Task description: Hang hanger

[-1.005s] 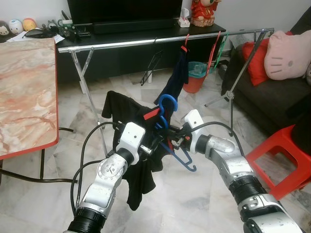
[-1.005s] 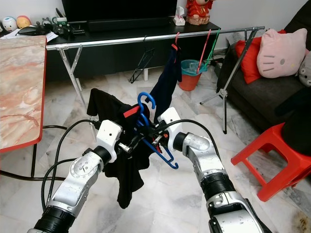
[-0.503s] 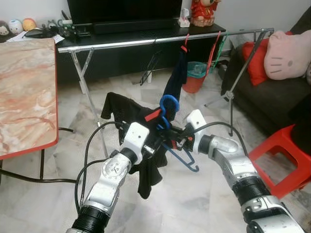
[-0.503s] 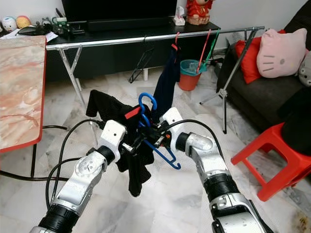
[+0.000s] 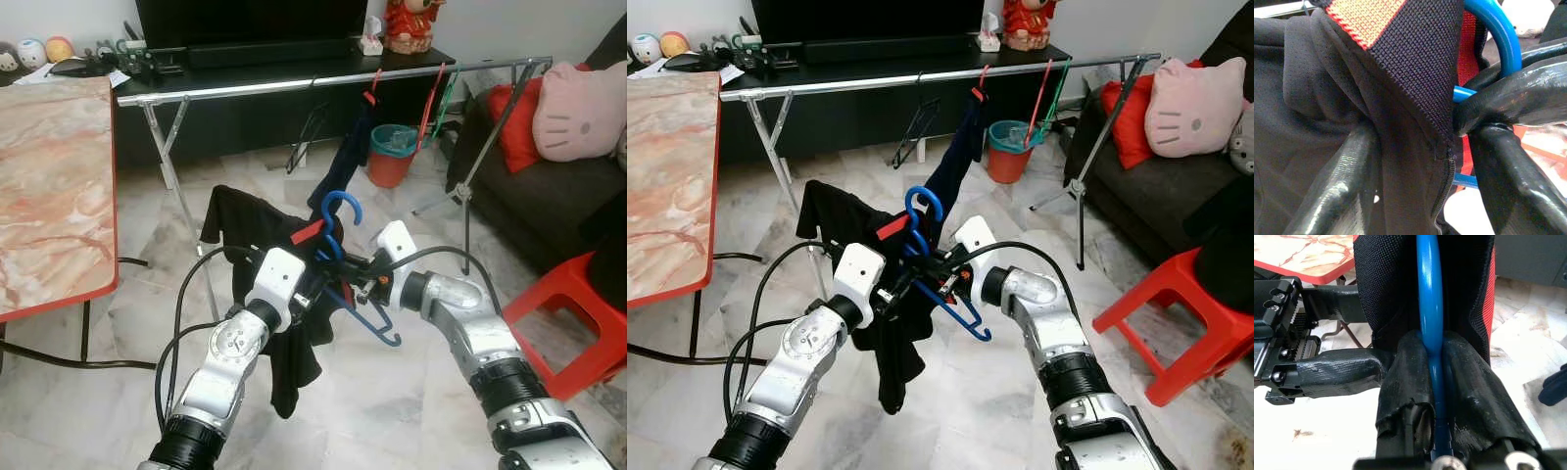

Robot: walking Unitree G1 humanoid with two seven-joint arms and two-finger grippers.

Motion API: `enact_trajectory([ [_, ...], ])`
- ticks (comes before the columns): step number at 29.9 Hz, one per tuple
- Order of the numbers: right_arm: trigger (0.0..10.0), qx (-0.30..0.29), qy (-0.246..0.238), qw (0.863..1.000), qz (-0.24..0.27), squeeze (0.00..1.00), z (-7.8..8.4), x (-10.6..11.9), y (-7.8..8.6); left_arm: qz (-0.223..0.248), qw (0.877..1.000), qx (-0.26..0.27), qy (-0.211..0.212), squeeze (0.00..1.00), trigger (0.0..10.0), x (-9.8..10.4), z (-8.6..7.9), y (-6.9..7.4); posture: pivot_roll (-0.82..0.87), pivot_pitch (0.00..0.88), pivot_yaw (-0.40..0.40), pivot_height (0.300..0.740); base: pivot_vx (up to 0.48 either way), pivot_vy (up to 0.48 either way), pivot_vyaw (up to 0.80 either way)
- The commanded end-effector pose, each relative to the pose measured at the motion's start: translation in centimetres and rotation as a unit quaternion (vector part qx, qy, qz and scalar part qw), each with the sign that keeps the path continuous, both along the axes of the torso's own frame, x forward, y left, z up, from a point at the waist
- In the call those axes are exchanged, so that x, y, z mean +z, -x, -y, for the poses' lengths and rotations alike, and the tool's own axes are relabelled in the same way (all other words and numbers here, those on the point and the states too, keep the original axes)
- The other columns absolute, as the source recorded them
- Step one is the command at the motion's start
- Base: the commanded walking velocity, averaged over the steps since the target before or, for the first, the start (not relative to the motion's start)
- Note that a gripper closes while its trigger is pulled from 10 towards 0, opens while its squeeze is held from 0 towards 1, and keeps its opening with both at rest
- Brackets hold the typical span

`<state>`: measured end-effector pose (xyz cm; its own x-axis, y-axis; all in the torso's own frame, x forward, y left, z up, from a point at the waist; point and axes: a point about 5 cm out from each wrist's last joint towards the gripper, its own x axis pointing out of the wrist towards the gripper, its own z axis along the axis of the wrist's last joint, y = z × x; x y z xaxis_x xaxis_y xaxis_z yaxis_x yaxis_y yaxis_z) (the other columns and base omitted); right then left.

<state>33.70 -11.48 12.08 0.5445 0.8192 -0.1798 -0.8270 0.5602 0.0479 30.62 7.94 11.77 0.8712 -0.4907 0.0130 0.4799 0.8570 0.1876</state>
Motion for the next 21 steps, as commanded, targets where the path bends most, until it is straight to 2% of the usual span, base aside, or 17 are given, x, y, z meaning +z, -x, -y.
enact_trajectory([
  [1, 10.0, 0.051, -0.010, 0.999, 0.012, 0.00, -1.2, 0.6, 0.5, 0.005, 0.999, 0.031, -0.006, 0.00, 0.0, 0.4, -0.7, -0.8, 0.03, 0.000, -0.094, 0.740, 0.000, 0.000, 0.00],
  [16, 10.0, 0.051, -0.001, 0.999, 0.010, 0.00, -1.2, 0.3, 0.6, 0.012, 0.998, 0.055, -0.003, 0.00, 0.0, 0.5, -1.3, -1.1, 0.03, 0.000, -0.094, 0.740, 0.000, 0.000, 0.00],
  [21, 10.0, 0.055, 0.019, 0.998, 0.006, 0.00, -1.0, -0.3, 0.9, 0.025, 0.995, 0.099, 0.004, 0.00, 0.0, 1.0, -2.3, -1.6, 0.03, 0.000, -0.092, 0.740, 0.000, 0.000, 0.00],
])
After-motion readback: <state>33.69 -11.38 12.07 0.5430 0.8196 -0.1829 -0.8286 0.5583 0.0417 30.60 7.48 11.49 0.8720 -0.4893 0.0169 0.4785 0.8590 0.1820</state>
